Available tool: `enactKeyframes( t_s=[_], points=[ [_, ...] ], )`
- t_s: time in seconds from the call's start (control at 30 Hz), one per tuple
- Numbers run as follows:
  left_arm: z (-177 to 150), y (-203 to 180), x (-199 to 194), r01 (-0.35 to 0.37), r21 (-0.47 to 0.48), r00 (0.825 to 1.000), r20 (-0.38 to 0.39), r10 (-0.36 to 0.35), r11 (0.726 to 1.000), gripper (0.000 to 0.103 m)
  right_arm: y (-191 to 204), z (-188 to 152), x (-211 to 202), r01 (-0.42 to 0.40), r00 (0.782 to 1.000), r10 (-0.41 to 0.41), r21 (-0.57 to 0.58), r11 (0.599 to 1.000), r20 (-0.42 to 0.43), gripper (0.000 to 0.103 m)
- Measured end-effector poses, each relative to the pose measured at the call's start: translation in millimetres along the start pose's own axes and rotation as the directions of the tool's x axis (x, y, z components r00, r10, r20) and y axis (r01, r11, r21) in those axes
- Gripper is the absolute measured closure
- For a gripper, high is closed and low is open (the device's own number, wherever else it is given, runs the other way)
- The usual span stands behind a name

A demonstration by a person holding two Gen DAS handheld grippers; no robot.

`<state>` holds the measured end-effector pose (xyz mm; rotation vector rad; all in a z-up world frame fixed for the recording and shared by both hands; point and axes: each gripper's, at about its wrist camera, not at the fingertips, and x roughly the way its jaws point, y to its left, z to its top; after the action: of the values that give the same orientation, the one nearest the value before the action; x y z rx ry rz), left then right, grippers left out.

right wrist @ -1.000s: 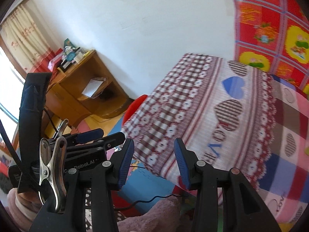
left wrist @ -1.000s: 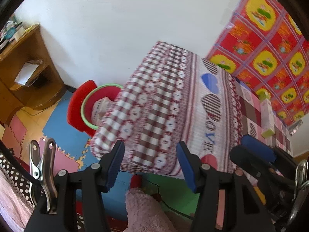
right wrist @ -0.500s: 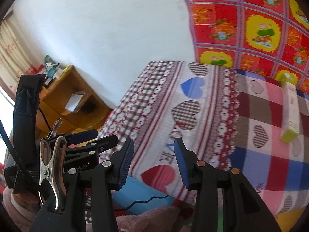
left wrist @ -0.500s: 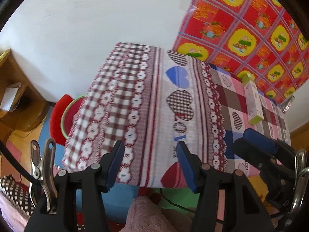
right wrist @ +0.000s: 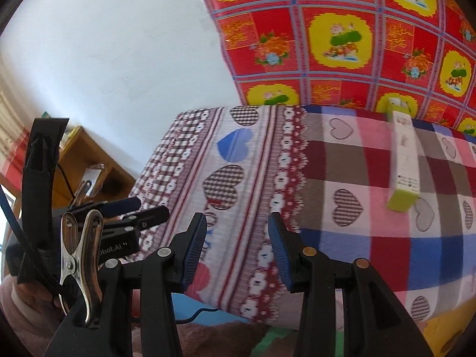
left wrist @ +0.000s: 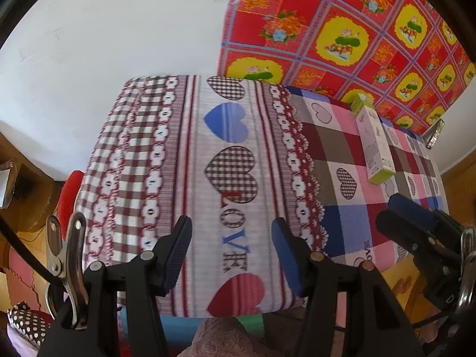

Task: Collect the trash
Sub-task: 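Lower the left tool over the middle of the white-and-green box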

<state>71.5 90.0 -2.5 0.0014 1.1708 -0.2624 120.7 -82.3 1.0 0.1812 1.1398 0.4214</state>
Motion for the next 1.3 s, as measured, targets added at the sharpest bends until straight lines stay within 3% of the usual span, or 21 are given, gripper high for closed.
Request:
enactKeyframes(
  t_s=[0.6, 1.3],
  points=[
    [16, -111, 30, -0.026, -0.08, 0.999, -0.023, 0.024, 0.996, 0.044, -107, 22, -20, -0.03, 0.996, 0.014, -0.189, 0.981, -0.085, 0.059],
    [39, -227, 72, 0.022, -0.016, 0.999, -0.042, -0.023, 1.0, 0.044, -219, 37, -26, -0.033, 0.991, 0.008, -0.182, 0.983, -0.135, 0.059]
  ],
)
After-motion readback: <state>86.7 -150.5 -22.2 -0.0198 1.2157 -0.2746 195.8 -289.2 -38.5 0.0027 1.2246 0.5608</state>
